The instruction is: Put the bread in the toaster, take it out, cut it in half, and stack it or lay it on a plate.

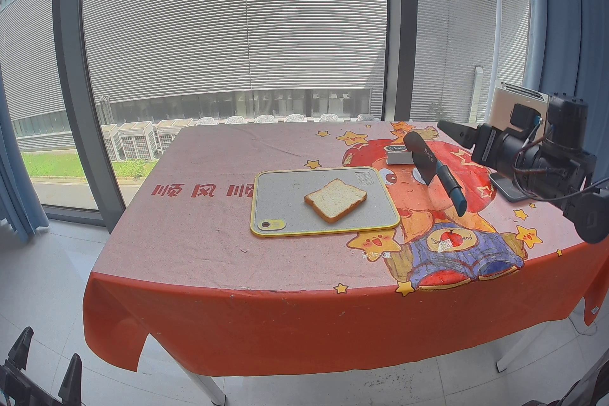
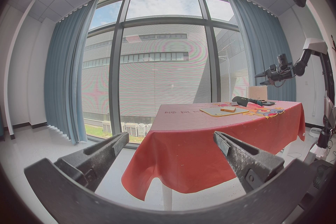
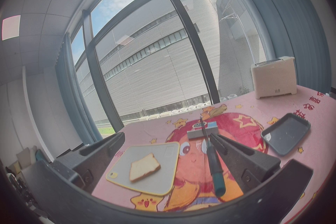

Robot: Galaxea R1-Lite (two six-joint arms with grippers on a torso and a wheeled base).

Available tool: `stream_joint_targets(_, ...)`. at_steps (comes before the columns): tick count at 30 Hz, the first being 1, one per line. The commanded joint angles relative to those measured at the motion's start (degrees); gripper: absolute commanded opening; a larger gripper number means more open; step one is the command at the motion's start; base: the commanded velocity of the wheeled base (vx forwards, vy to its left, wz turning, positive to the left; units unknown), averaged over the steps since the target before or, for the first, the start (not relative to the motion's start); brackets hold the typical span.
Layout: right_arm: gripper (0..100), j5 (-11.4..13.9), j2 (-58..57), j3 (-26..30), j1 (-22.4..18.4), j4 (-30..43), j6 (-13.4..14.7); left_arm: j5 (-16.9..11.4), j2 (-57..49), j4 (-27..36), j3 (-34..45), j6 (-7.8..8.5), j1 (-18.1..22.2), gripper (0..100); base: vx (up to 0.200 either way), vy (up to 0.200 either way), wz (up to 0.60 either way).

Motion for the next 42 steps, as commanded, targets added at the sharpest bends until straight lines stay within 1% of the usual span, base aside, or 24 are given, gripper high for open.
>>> stream_joint_targets(1, 100, 0.59, 4.24, -7.3, -1.59, 2.41, 0.06, 0.0, -0.93, -0.01, 1.01, 0.02, 0.01, 100, 0.0, 0.0, 0.0)
stream_joint_targets(2, 100, 0.59, 4.59, -7.57, -1.59, 2.15, 0.06, -0.09, -0.93, -0.01, 1.01, 0.02, 0.01, 100, 0.0, 0.0, 0.0)
stream_joint_targets(6, 100, 1.03, 4.86, -5.28, -1.15, 1.97, 0.32, 0.0, -0.93, -0.01, 1.01, -0.07, 0.01, 100, 0.0, 0.0, 0.0)
stream_joint_targets(9, 100, 0.68, 5.03, -3.35, -0.45, 1.62, -0.29, 0.0, -0.93, -0.01, 1.01, 0.02, 0.01, 100, 0.0, 0.0, 0.0)
stream_joint_targets(16, 100, 0.32, 5.38, -2.73, -0.45, 1.53, 0.32, 0.0, -0.93, -0.01, 1.01, 0.02, 0.01, 100, 0.0, 0.0, 0.0)
stream_joint_targets(19, 100, 0.24, 5.56, -1.5, -0.36, 1.53, -0.03, -0.09, -0.93, -0.01, 1.01, 0.02, 0.01, 100, 0.0, 0.0, 0.0)
stream_joint_targets(26, 100, 0.24, 5.74, -1.33, -0.53, 1.71, 0.15, 0.0, -0.93, -0.01, 1.01, 0.02, 0.01, 100, 0.0, 0.0, 0.0)
stream_joint_targets(30, 100, 0.06, 8.81, -1.5, -0.45, 1.53, -0.29, 0.0, -0.93, -0.01, 1.01, 0.02, 0.01, 100, 0.0, 0.0, 0.0)
stream_joint_targets(32, 100, -0.47, 9.69, -1.5, -0.45, 1.53, -0.38, 0.0, -0.93, -0.01, 1.01, 0.02, 0.01, 100, 0.0, 0.0, 0.0)
stream_joint_targets(37, 100, -0.56, 10.22, -1.77, -1.85, 1.53, -0.73, 0.0, -0.93, -0.01, 1.01, 0.02, 0.01, 100, 0.0, 0.0, 0.0)
stream_joint_targets(38, 100, -0.56, 10.39, -1.85, -2.91, 1.53, -1.08, -0.09, -0.93, -0.01, 1.01, -0.07, 0.01, 100, 0.0, 0.0, 0.0)
stream_joint_targets(42, 100, -0.29, 10.66, -2.12, -4.49, 1.53, -2.31, 0.0, -0.93, -0.01, 1.01, 0.02, 0.01, 100, 0.0, 0.0, 0.0)
